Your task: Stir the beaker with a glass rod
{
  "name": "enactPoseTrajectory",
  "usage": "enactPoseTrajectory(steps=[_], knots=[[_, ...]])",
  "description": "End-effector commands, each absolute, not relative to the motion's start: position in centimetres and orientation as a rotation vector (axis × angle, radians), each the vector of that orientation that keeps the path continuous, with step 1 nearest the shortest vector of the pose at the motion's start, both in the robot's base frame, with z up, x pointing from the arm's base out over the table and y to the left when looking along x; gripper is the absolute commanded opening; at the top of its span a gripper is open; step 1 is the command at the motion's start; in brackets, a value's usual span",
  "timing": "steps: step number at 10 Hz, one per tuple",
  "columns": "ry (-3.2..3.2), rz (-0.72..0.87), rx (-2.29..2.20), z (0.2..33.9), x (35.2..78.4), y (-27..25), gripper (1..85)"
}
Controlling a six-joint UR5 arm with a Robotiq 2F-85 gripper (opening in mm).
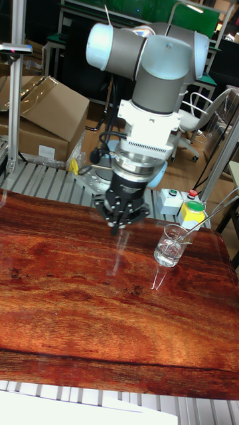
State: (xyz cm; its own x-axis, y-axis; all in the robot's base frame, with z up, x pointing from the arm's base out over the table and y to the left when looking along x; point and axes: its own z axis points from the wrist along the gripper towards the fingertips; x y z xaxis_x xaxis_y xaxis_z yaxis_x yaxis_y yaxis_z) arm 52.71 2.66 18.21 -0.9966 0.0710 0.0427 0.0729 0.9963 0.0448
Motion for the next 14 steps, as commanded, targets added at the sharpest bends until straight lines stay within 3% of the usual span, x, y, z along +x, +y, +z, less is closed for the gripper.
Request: enactPoseTrajectory(steps=[1,14], knots=[[-3.063,-0.118,-0.312,18.0,51.7,7.0,1.0],[-3.061,-0.048,-0.082,18.2,51.7,4.6,1.0]])
